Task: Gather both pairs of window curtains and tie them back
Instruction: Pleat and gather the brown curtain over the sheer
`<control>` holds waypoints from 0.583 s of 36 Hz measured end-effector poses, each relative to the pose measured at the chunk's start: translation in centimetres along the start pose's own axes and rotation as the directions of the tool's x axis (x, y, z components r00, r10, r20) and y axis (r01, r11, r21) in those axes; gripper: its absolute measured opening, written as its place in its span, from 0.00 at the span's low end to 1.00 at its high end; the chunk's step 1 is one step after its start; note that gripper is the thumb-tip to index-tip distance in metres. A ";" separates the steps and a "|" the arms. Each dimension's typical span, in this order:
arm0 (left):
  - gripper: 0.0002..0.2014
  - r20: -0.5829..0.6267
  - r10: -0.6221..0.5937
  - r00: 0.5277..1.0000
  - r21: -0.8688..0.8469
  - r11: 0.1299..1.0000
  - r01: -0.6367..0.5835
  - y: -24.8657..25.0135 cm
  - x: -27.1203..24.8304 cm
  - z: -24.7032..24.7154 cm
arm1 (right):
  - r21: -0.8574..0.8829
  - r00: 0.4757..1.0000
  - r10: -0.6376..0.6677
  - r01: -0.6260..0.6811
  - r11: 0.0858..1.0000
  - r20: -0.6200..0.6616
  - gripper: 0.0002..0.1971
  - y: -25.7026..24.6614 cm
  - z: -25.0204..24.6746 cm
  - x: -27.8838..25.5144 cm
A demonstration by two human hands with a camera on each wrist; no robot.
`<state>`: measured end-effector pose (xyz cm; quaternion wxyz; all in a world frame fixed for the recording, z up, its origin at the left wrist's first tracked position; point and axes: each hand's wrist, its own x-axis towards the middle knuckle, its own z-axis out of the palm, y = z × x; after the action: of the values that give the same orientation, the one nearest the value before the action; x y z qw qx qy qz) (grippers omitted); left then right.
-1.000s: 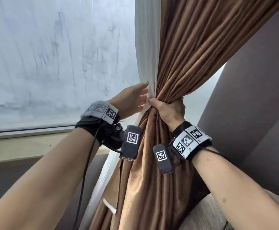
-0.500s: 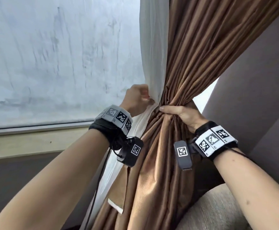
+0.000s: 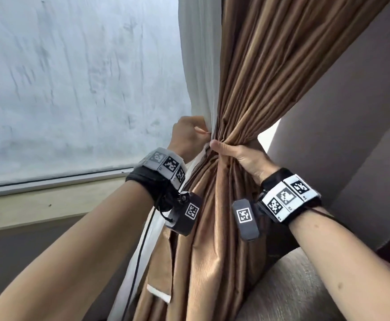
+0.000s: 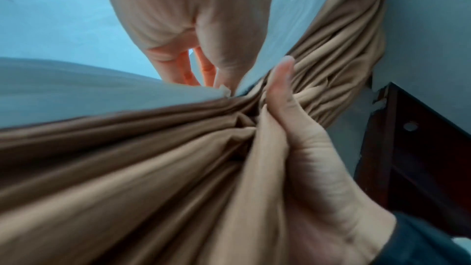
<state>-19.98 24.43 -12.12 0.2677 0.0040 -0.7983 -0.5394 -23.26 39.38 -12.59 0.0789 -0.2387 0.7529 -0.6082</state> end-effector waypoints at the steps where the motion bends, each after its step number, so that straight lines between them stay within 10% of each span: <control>1: 0.20 0.017 -0.007 1.000 -0.016 1.000 0.007 -0.2 -0.1 -0.1 | -0.028 1.000 -0.018 0.018 0.999 -0.008 0.40 0.0 0.4 0.4; 8: 0.13 0.120 -0.024 0.992 -0.111 0.993 0.037 -0.9 -1.5 -0.9 | -0.206 0.858 -0.037 -0.081 0.975 -0.512 0.52 1.8 2.3 3.0; 21: 0.37 0.298 -0.014 0.955 0.022 1.000 0.008 -2.2 -1.6 -2.5 | -0.210 0.842 -0.046 -0.081 0.974 -0.537 0.44 2.5 1.2 3.7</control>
<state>-18.17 21.84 -14.00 0.1412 -0.0701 -0.8350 -0.5272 -26.65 37.03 -14.67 -0.1579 -0.0588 0.8106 -0.5609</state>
